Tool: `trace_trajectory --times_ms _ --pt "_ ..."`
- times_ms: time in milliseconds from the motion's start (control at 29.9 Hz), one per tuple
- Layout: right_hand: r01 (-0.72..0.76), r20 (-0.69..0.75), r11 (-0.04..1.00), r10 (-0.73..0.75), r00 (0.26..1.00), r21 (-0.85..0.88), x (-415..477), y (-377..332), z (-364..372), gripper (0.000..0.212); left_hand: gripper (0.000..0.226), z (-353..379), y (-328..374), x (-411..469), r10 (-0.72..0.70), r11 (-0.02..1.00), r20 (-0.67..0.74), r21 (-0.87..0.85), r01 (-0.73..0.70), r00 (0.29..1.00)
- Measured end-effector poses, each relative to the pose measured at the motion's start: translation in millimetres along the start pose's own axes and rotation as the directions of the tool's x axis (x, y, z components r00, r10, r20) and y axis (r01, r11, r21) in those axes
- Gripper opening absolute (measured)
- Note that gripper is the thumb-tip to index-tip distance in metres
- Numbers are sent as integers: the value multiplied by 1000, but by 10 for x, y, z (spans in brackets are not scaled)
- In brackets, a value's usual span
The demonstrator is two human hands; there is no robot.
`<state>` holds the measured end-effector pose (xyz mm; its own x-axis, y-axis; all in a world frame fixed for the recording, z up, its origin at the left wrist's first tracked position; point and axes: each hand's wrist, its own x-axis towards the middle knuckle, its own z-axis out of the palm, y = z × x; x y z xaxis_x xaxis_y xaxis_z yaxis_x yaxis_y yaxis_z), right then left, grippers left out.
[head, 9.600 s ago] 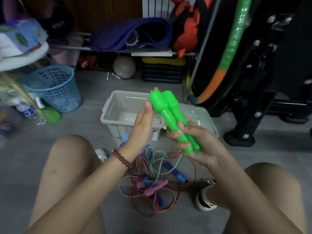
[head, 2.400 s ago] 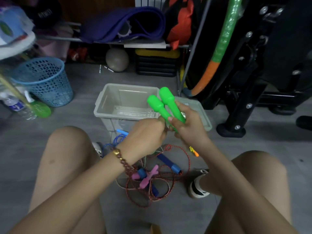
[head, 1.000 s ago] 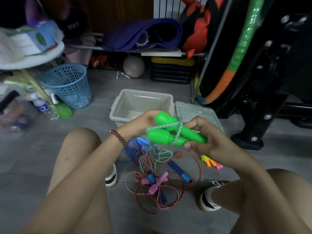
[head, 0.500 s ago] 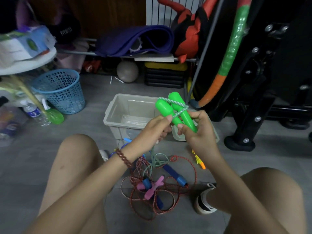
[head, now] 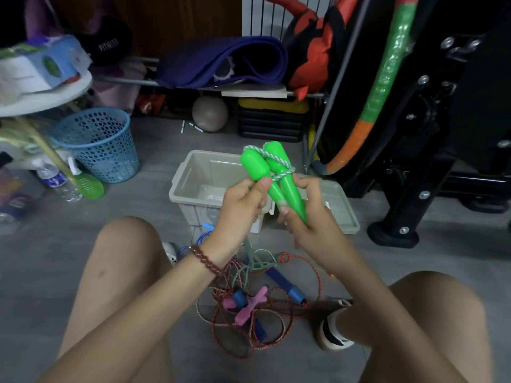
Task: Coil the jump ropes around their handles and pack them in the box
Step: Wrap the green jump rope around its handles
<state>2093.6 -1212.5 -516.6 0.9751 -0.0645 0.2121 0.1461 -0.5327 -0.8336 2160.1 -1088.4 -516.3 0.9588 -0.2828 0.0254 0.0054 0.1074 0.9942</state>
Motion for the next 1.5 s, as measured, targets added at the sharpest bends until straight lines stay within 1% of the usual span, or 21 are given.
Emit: trace_trajectory --times_ms 134,234,267,301,334,367,401,434,534,601,635,668,735,768,868,935,1035,1135,1302,1436,1503 --pt "28 -25 999 -29 999 -44 -16 -13 -7 39 29 -40 33 21 26 998 24 49 -27 999" --pt "3 -55 994 -9 998 -111 -34 -27 14 45 27 -75 -7 82 -75 993 98 101 65 992" --pt "-7 -76 990 -4 997 -141 -37 -32 3 46 29 -87 -24 99 -103 985 140 153 82 985" --pt "-22 -116 985 2 993 -170 -36 -33 -26 45 31 -101 -41 98 -93 958 177 284 40 980" --pt "-48 -176 980 14 984 -194 -32 -22 -71 42 34 -118 -73 84 -51 873 213 484 -61 976" --pt "-85 -243 973 31 970 -214 -15 6 -131 39 36 -129 -101 55 -15 722 250 673 -162 968" --pt "-128 -300 964 54 952 -232 8 45 -204 36 37 -130 -113 15 15 576 266 786 -225 964" --pt "-177 -340 951 83 937 -253 35 92 -280 35 39 -129 -84 -39 46 513 269 820 -254 962" --pt "-291 -392 895 147 908 -338 70 228 -417 37 43 -147 -2 -69 110 540 249 798 -268 962" --pt "-303 -373 866 149 916 -398 53 250 -416 38 47 -160 64 -60 178 522 242 798 -300 954" --pt "-307 -357 847 151 922 -434 44 245 -401 39 50 -164 98 -70 216 479 254 814 -329 943" --pt "-313 -339 827 159 927 -467 33 237 -380 39 54 -164 131 -95 279 396 287 835 -382 916" --pt "-314 -291 798 181 939 -515 24 240 -322 38 56 -168 120 -132 426 166 425 831 -531 799" --pt "-306 -258 790 193 947 -532 23 260 -292 38 54 -165 122 -156 458 82 486 811 -580 744" --pt "-260 -151 785 212 965 -562 -3 326 -237 37 41 -202 114 -148 511 -12 554 769 -639 657" --pt "-195 -42 776 213 976 -600 -47 325 -197 39 37 -225 136 -147 534 -5 550 762 -648 642" --pt "-28 143 714 178 974 -700 -124 305 -89 42 40 -244 154 -105 561 25 514 773 -634 649" --pt "129 308 742 108 945 -657 -191 248 23 49 44 -308 130 -21 552 94 453 801 -592 700" --pt "283 444 789 -14 896 -546 -260 104 19 42 49 -470 144 99 412 237 401 820 -521 818" --pt "242 471 850 8 882 -467 -284 46 -23 32 48 -508 96 141 300 365 341 822 -437 891" --pt "234 512 878 14 859 -417 -283 27 -59 31 47 -541 39 181 232 480 292 795 -371 928"
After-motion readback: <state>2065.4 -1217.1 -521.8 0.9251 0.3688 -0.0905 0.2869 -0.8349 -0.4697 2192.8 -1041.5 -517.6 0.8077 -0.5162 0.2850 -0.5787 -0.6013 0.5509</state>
